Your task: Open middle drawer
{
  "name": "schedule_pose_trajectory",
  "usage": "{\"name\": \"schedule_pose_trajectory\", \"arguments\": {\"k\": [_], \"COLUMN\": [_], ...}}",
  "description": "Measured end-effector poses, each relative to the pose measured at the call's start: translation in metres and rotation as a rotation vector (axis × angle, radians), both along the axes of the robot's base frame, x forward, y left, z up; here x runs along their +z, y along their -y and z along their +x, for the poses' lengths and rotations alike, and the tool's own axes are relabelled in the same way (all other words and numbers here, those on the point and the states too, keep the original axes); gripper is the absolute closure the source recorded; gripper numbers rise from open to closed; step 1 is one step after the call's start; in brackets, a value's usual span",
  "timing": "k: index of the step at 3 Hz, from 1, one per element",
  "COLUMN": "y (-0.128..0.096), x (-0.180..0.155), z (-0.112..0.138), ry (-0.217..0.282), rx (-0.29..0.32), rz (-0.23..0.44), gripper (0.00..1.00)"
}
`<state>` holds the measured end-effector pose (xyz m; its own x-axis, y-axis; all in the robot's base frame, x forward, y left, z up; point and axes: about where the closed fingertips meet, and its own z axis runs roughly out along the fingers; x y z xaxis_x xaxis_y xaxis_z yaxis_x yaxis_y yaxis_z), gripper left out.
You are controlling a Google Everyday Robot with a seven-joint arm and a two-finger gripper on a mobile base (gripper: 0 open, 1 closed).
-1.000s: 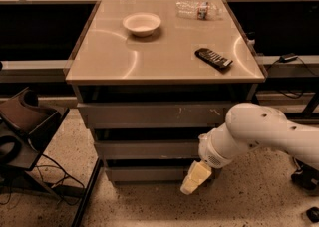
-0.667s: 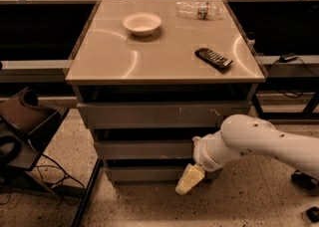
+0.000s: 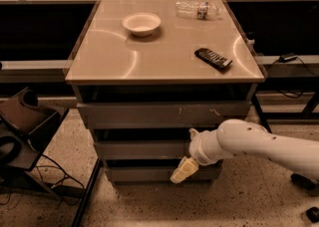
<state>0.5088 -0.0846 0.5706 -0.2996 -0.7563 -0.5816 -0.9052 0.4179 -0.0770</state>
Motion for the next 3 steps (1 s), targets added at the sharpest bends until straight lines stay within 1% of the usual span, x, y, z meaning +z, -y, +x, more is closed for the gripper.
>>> {"name": "schedule_pose_trajectory", "arguments": {"k": [1,2,3], "y": [0.003,0.016,0.029], "x": [-0.039,-0.083,-0.104], "z": [0.014,0.046,0.077], "ry": [-0.040,-0.058,-0.022], "rx": [-0.034,-0.104,-0.179], "rz": [0.016,0.030,0.025], "gripper": [0.00,0.00,0.00]}}
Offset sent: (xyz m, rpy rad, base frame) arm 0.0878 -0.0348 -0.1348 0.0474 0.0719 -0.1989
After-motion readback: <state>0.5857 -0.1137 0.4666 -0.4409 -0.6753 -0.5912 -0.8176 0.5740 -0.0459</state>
